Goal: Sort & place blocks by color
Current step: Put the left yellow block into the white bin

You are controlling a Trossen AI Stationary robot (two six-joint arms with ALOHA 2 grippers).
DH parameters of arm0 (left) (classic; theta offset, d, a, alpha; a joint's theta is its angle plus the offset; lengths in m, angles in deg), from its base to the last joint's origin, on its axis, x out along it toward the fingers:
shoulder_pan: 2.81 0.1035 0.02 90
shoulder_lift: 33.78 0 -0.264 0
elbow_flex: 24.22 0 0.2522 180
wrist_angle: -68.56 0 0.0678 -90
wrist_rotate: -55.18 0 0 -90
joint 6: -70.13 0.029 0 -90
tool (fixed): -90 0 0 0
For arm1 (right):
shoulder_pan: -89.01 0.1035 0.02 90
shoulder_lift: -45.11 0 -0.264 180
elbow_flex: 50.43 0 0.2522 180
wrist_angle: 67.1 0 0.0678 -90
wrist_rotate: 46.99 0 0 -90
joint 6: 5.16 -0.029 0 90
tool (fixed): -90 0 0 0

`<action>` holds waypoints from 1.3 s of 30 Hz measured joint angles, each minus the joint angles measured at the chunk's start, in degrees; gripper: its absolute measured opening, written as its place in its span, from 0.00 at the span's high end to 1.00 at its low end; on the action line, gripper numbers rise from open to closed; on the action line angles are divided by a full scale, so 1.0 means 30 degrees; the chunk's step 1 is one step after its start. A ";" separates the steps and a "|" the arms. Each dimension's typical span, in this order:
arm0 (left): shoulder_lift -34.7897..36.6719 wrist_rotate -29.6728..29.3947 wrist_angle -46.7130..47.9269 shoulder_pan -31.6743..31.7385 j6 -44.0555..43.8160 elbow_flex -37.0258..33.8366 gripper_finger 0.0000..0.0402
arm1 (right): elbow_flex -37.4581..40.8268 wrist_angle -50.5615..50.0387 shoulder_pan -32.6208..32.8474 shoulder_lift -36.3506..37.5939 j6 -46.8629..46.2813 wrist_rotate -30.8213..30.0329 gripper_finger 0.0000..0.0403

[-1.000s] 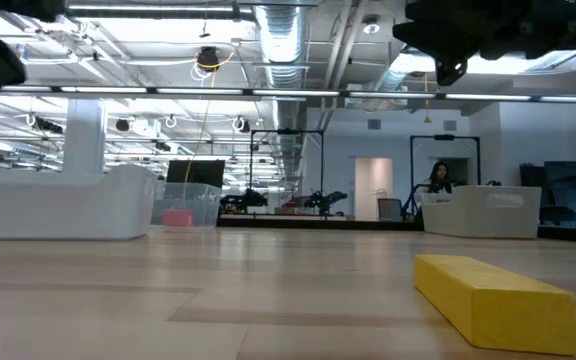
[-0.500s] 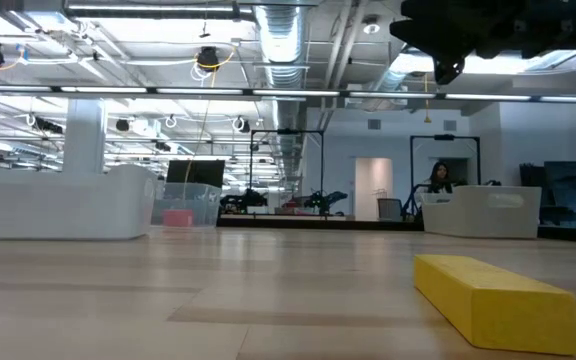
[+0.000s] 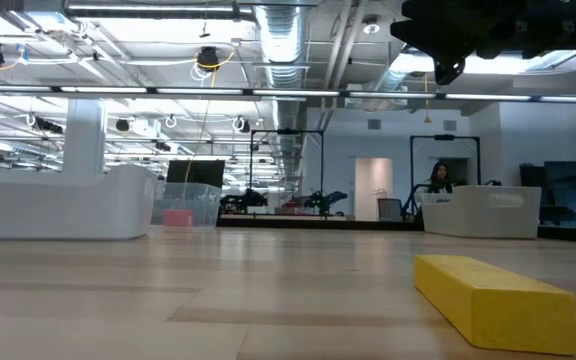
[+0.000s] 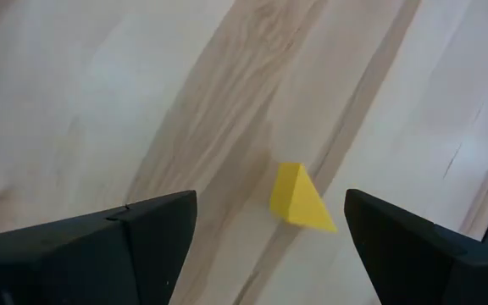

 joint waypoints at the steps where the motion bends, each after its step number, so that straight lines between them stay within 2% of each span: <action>1: 0.0000 0.0060 -0.0390 0.0129 0.0213 -0.0113 0.29 | 0.0000 0.0007 0.0000 0.0000 0.0000 0.0000 0.61; 9: -0.0059 0.0370 -0.0501 0.0831 -0.0047 -0.0196 0.29 | 0.0000 0.0000 0.0000 0.0000 0.0000 0.0000 0.61; 14: -0.1220 0.2039 -0.0847 0.1273 -0.1981 -0.0196 0.29 | 0.0000 -0.0044 0.0000 -0.0004 -0.0037 0.0000 0.61; 20: -0.3086 0.4188 -0.3645 0.2061 -0.2356 -0.0188 0.29 | 0.0000 -0.0066 0.0000 -0.0007 -0.0044 0.0000 0.61; 27: -0.4022 0.5300 -0.2982 0.2891 -0.2275 0.0088 0.30 | 0.0000 -0.0156 0.0000 -0.0007 -0.0029 0.0000 0.61; 29: -0.3957 0.5354 -0.2886 0.2957 -0.1966 0.0063 0.35 | 0.0000 -0.0215 0.0000 -0.0007 -0.0029 -0.0007 0.61; 32: -0.3942 0.5530 -0.2767 0.2993 -0.1598 0.0037 0.47 | 0.0000 -0.0241 0.0000 -0.0007 -0.0022 -0.0007 0.61; 38: -0.3824 0.5033 -0.2106 0.3032 0.0011 0.0086 0.87 | 0.0000 -0.0235 0.0000 -0.0007 0.0022 -0.0005 0.61; 39: -0.3661 0.4643 -0.1928 0.3101 0.0146 0.0141 0.89 | 0.0000 -0.0233 0.0000 -0.0007 0.0022 -0.0007 0.61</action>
